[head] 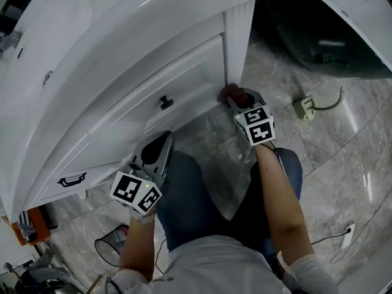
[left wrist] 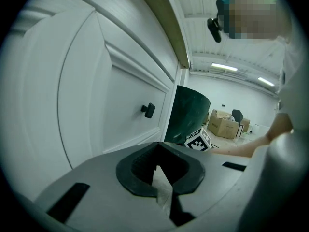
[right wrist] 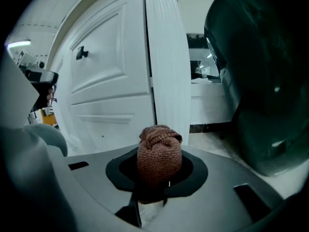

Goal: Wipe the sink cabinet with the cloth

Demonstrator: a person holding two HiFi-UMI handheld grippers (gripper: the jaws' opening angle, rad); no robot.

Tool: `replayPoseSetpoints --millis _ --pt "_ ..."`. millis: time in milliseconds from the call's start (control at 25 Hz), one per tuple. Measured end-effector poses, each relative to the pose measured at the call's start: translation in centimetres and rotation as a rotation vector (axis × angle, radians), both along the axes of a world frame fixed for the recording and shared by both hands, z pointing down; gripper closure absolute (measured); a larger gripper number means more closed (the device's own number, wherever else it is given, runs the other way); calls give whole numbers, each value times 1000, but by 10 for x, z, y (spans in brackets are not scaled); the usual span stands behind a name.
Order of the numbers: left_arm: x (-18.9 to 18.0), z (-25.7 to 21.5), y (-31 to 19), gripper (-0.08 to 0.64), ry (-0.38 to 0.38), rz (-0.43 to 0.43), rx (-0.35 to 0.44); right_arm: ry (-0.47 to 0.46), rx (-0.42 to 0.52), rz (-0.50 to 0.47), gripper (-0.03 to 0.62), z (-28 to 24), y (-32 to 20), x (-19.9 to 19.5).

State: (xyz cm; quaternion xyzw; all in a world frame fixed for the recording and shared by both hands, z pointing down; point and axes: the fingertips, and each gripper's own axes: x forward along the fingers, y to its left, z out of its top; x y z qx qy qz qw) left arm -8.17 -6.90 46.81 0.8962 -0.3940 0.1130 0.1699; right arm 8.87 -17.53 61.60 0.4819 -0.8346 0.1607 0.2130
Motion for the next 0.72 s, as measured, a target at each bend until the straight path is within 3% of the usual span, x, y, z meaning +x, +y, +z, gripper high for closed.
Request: replayPoseSetpoints --millis 400,720 --pt "-32 6 7 549 -36 -77 -18 51 -145 72 489 99 0 4" --pt "-50 12 15 549 -31 -137 -5 45 -156 145 489 115 -1 3"
